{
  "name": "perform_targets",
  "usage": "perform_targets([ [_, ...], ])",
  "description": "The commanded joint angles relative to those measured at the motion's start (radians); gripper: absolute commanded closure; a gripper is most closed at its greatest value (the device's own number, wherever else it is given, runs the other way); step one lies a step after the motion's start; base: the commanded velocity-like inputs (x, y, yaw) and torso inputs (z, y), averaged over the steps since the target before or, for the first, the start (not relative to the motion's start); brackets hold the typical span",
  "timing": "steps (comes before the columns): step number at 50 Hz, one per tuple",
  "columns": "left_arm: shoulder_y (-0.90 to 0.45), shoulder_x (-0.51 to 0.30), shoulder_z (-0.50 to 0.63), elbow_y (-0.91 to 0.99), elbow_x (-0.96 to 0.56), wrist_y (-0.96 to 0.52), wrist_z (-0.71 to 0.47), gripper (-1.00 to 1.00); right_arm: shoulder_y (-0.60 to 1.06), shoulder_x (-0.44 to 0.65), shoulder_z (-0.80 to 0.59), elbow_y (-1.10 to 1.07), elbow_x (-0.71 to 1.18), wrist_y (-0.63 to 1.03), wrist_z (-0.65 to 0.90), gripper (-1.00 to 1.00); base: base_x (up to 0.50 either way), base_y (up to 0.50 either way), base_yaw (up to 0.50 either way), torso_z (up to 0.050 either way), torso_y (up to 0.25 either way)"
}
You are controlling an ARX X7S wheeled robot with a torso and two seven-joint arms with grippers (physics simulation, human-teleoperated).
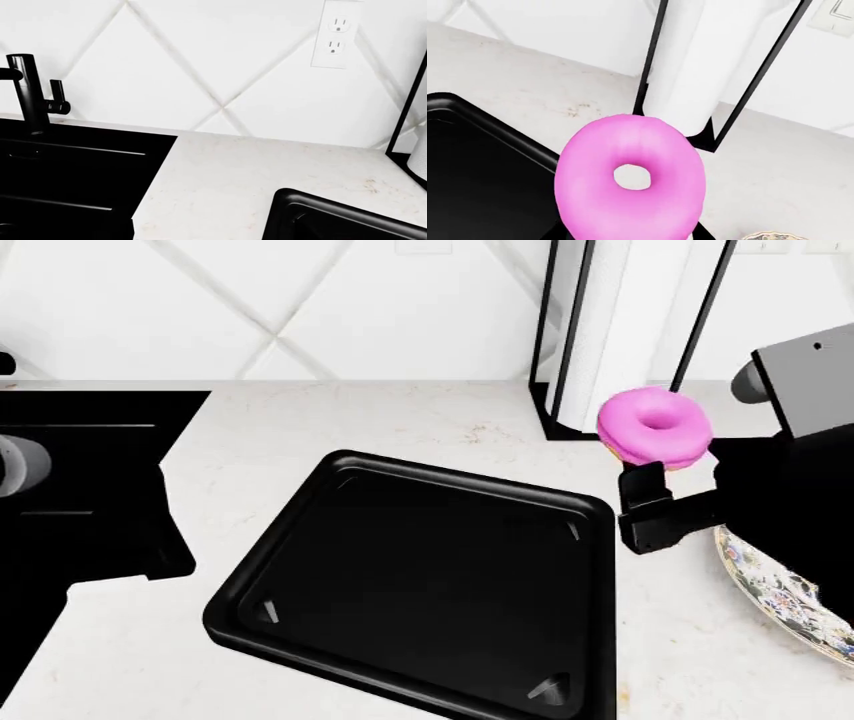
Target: Move the dessert items from the plate to the tray.
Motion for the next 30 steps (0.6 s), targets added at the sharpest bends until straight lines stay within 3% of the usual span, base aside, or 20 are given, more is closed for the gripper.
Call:
perform_targets([
  [1,0.009,-0.003,-0.007,0.003,-0.001,0.004,0.000,-1.00,0.022,-0.024,-0.045,-0.041,0.050,-0.011,0.004,1.00,0.00,0.00,0.00,0.000,0.000],
  [30,0.055,0.000,-0.041,0.008,0.020,0.008,0.024,-1.00,-0.068,-0.088,-0.082,-0.113,0.068,-0.060,-0.056,1.00,0.00,0.00,0.00,0.000,0.000],
])
